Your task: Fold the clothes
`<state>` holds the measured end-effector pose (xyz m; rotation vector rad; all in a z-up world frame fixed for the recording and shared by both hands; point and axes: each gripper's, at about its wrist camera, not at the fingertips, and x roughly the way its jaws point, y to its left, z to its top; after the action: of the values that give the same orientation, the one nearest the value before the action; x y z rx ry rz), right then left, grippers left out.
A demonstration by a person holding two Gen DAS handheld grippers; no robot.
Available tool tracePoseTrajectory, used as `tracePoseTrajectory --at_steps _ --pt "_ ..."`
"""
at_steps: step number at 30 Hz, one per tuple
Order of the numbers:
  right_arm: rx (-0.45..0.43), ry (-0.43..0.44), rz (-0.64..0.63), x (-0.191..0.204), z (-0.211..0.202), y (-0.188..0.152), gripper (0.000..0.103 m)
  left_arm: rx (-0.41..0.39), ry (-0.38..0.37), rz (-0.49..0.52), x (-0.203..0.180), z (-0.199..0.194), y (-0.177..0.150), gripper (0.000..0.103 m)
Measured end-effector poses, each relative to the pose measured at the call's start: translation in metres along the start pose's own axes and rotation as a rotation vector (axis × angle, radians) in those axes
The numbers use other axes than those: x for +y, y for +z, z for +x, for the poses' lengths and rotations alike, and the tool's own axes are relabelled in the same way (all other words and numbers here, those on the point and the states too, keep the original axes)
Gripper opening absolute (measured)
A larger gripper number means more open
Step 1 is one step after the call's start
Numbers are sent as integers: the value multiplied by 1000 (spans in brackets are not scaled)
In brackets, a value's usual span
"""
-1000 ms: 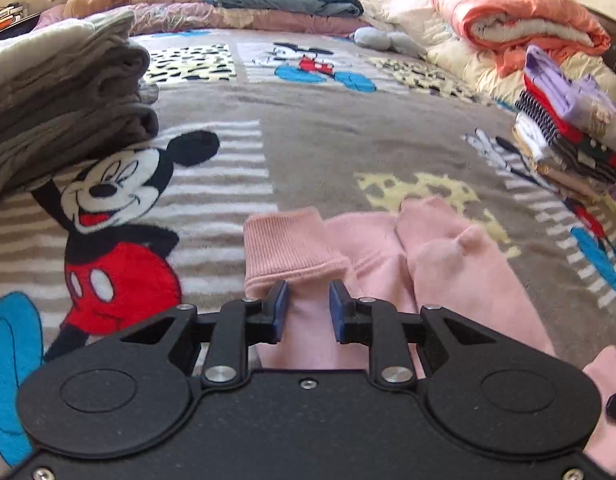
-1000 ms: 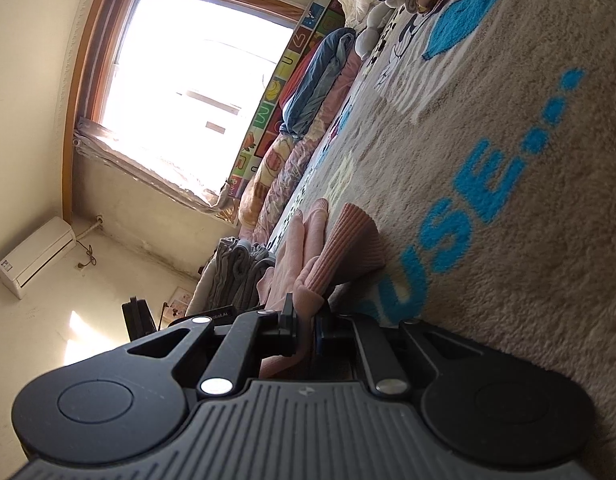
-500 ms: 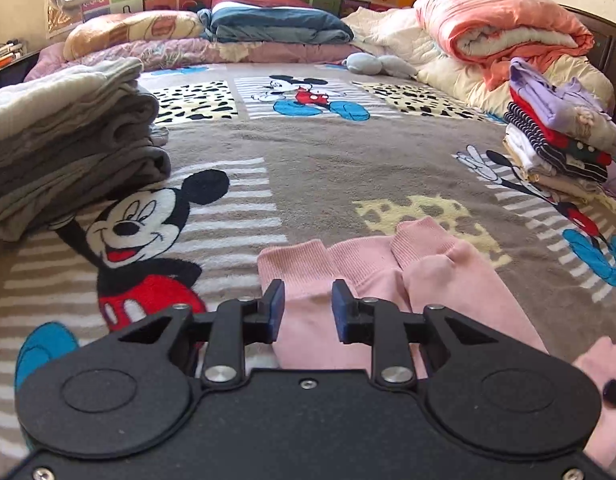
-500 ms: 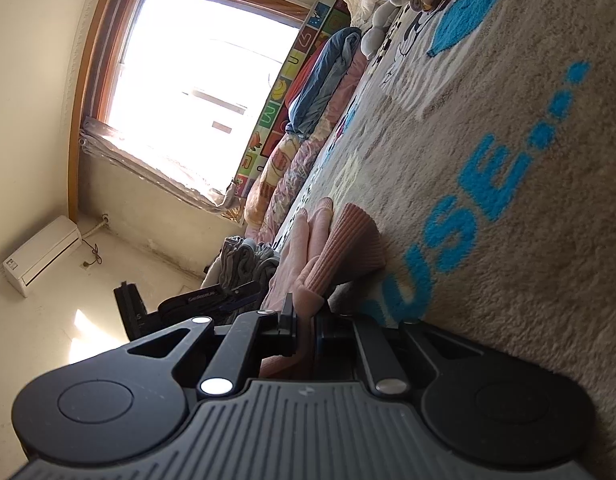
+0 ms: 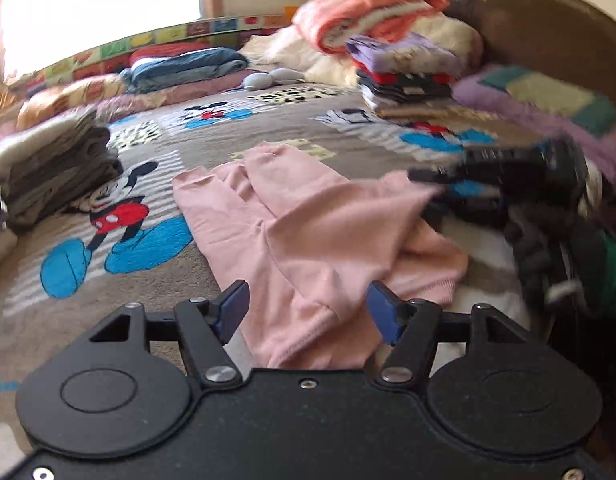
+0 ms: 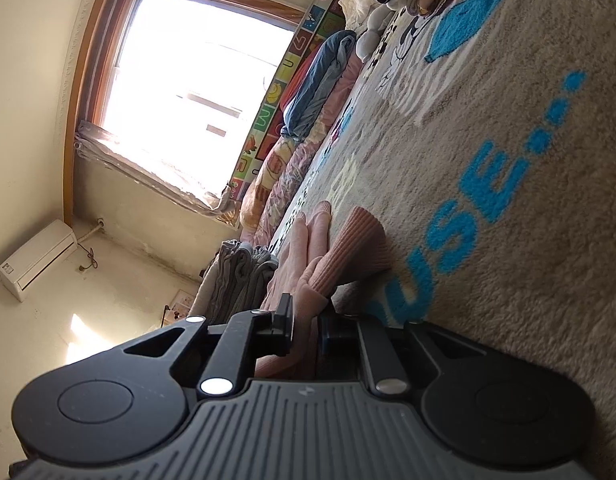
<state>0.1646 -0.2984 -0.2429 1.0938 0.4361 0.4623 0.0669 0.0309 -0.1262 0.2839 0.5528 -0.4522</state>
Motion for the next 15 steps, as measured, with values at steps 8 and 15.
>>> tracePoseTrajectory --at_steps 8,15 --pt "-33 -33 12 18 -6 3 51 -53 -33 102 -17 17 -20 65" --pt "-28 -145 -60 40 3 12 16 22 -129 82 -6 45 -36 65"
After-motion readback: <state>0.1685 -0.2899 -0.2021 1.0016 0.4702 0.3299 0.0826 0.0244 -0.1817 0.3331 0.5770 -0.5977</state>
